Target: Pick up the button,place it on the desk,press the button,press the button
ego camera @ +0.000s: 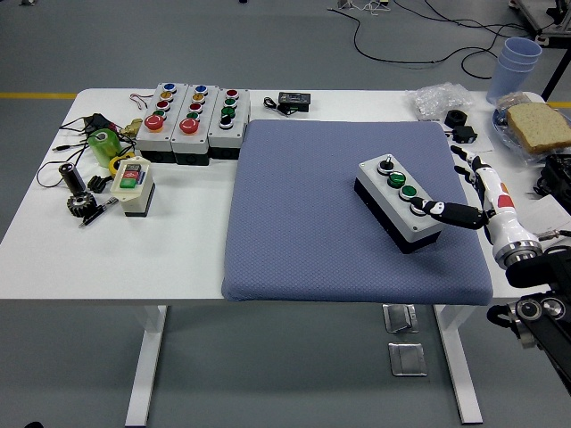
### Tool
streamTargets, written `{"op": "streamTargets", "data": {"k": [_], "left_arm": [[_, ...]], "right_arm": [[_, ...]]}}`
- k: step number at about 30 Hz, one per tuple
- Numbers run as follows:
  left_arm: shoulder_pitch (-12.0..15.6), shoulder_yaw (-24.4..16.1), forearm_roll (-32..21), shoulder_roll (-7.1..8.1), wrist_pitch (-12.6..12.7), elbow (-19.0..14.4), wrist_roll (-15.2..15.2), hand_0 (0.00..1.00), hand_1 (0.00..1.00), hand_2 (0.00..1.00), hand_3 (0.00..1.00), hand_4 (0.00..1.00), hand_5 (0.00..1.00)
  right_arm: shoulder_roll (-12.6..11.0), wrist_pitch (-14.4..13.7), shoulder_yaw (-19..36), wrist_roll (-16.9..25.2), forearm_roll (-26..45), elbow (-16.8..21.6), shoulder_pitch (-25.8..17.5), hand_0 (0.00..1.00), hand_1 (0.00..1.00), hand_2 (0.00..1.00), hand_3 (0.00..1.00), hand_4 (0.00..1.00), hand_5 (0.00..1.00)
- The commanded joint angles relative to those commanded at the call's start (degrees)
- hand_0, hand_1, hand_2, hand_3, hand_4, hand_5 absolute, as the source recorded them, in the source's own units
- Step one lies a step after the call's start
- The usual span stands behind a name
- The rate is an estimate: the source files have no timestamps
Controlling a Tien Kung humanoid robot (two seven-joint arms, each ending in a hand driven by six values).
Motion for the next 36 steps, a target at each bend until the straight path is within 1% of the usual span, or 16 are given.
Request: {"op": "streamTargets", "data": {"k": [2, 5, 9, 11, 17, 20, 22, 24, 26, 29, 30, 31, 32, 33, 36], "left_arm": [[0.01, 0.00, 0.02, -0.01, -0.01, 0.00, -0.01, 0.652, 0.644, 0.638, 0.547, 0.301, 0.846], [0.29, -0.03, 0.17, -0.04, -0.18, 0.00, -0.05, 0.652, 0.644, 0.638, 0.546, 0.301, 0.846], [0.64, 0.43, -0.05, -0.08, -0.39, 0.00, -0.05, 0.652, 0.643, 0.638, 0.546, 0.301, 0.846], [0.76, 0.44, 0.03, -0.06, -0.44, 0.00, -0.03, 0.652, 0.643, 0.638, 0.546, 0.301, 0.846], [1.11, 0.67, 0.06, -0.03, -0.47, 0.00, -0.03, 0.652, 0.644, 0.638, 0.547, 0.301, 0.847], [1.24, 0.73, 0.10, -0.04, -0.48, 0.00, -0.04, 0.652, 0.644, 0.638, 0.547, 0.301, 0.847], [1.25, 0.72, 0.11, -0.04, -0.49, 0.00, -0.04, 0.652, 0.644, 0.638, 0.546, 0.302, 0.847], [1.16, 0.74, 0.03, -0.06, -0.52, 0.00, -0.10, 0.652, 0.644, 0.638, 0.546, 0.302, 0.847], [0.92, 0.76, -0.16, -0.06, -0.56, 0.00, -0.18, 0.652, 0.644, 0.638, 0.546, 0.302, 0.847], [0.65, 0.56, -0.44, -0.02, -0.57, 0.00, -0.18, 0.652, 0.644, 0.638, 0.547, 0.301, 0.846], [0.59, 0.35, -0.40, -0.03, -0.58, 0.00, -0.16, 0.652, 0.644, 0.638, 0.547, 0.301, 0.846], [0.55, 0.30, -0.43, -0.03, -0.58, 0.00, -0.15, 0.652, 0.644, 0.638, 0.547, 0.301, 0.846], [0.50, 0.29, -0.53, -0.02, -0.59, 0.00, -0.14, 0.652, 0.644, 0.638, 0.547, 0.301, 0.846], [0.47, 0.24, -0.57, 0.00, -0.60, 0.00, -0.13, 0.652, 0.644, 0.638, 0.547, 0.301, 0.846], [0.48, 0.15, -0.70, 0.04, -0.55, 0.00, -0.11, 0.652, 0.644, 0.638, 0.547, 0.301, 0.846]], "right_arm": [[0.15, 0.06, -0.10, -0.21, -2.34, -0.13, 0.14, 0.998, 0.930, 0.998, 0.975, 0.998, 0.121], [1.59, 0.30, -2.10, -1.94, -9.05, -2.48, 1.78, 0.998, 0.933, 0.998, 0.987, 0.998, 0.119], [3.13, 0.53, -3.25, -3.42, -18.73, -5.73, 3.23, 0.998, 0.935, 0.998, 0.998, 0.998, 0.126], [3.76, 0.74, -3.55, -3.97, -21.67, -6.80, 3.80, 0.998, 0.935, 0.998, 0.998, 0.998, 0.126], [5.19, 1.03, -3.68, -4.63, -21.28, -8.83, 5.14, 0.998, 0.940, 0.998, 0.998, 0.998, 0.130], [5.94, 1.36, -3.71, -5.28, -19.67, -10.28, 6.01, 0.998, 0.940, 0.998, 0.998, 0.998, 0.130], [6.12, 1.45, -3.73, -5.55, -19.51, -10.69, 6.27, 0.998, 0.943, 0.998, 0.998, 0.998, 0.149], [6.63, 2.39, -3.84, -7.96, -19.68, -12.07, 7.35, 0.998, 0.943, 0.998, 0.998, 0.998, 0.149], [6.93, 3.73, -3.93, -11.46, -20.43, -13.00, 8.34, 0.998, 0.943, 0.998, 0.998, 0.998, 0.149], [7.01, 5.22, -4.22, -15.54, -21.83, -13.65, 9.36, 0.998, 0.936, 0.998, 0.998, 0.998, 0.156], [6.99, 6.31, -4.34, -17.32, -22.34, -13.83, 9.77, 0.998, 0.936, 0.998, 0.998, 0.998, 0.156], [6.97, 6.75, -4.37, -18.03, -22.56, -13.90, 9.97, 0.998, 0.936, 0.998, 0.998, 0.998, 0.156], [6.92, 7.86, -4.38, -19.17, -22.88, -14.00, 10.34, 0.998, 0.936, 0.998, 0.998, 0.998, 0.156], [6.81, 8.51, -4.48, -19.92, -22.85, -13.92, 10.59, 0.923, 0.889, 0.990, 0.998, 0.998, 0.168], [6.49, 9.63, -4.84, -21.35, -23.27, -13.60, 11.18, 0.923, 0.889, 0.990, 0.998, 0.998, 0.168]]}}
